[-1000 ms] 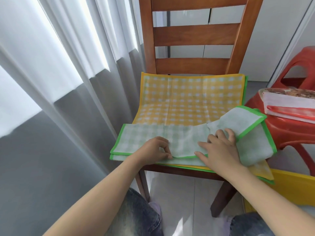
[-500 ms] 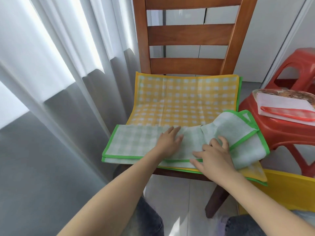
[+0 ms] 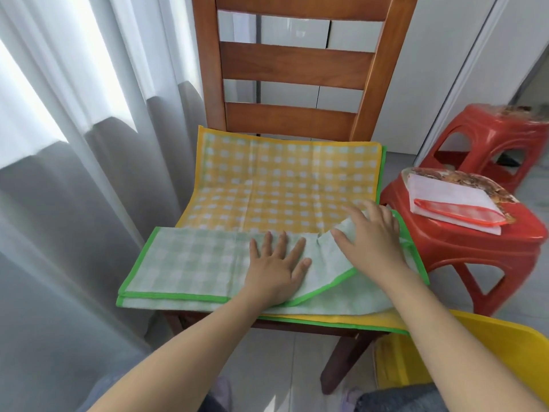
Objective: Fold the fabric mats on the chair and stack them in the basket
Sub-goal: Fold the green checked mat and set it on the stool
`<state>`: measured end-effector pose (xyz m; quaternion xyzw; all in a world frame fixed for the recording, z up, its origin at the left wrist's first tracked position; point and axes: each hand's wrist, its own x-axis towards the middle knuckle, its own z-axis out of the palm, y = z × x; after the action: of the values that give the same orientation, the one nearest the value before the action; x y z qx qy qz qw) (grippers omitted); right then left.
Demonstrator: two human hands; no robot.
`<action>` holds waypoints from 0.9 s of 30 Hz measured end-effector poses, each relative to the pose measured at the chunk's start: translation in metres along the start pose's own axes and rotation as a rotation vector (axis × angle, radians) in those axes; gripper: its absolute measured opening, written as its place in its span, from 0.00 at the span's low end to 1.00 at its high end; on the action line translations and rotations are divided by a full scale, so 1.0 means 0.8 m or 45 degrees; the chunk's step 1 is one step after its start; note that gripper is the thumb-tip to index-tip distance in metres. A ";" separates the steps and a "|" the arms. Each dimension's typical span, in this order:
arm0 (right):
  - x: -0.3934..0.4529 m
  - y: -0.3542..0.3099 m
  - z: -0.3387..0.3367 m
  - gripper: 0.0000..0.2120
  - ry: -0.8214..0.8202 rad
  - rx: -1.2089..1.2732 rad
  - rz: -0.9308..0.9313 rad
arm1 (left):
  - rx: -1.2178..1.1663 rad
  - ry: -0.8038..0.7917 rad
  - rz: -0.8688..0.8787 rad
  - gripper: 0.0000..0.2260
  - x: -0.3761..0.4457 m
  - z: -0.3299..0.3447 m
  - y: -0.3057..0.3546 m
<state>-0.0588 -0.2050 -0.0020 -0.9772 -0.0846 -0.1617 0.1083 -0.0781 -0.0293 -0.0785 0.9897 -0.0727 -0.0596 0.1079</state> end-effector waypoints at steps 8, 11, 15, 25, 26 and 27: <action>0.052 0.026 0.016 0.27 -0.359 0.313 0.472 | -0.006 0.018 0.011 0.25 0.002 0.002 -0.002; 0.059 0.032 0.020 0.22 -0.220 0.552 0.624 | -0.015 0.034 0.008 0.27 0.001 0.005 -0.003; 0.055 0.052 0.026 0.19 -0.163 0.506 0.743 | -0.035 0.049 -0.001 0.36 0.002 0.006 -0.005; -0.011 0.087 0.012 0.15 0.311 0.547 0.666 | -0.031 0.047 0.008 0.42 0.003 0.005 -0.004; -0.016 0.089 0.014 0.15 0.309 0.572 0.663 | -0.029 0.042 0.013 0.42 0.003 0.004 -0.004; -0.019 0.093 0.018 0.16 0.286 0.588 0.665 | -0.025 0.036 0.017 0.42 0.002 0.004 -0.004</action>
<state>-0.0540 -0.2749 -0.0337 -0.8918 0.1460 -0.2115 0.3723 -0.0763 -0.0272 -0.0825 0.9888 -0.0772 -0.0456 0.1192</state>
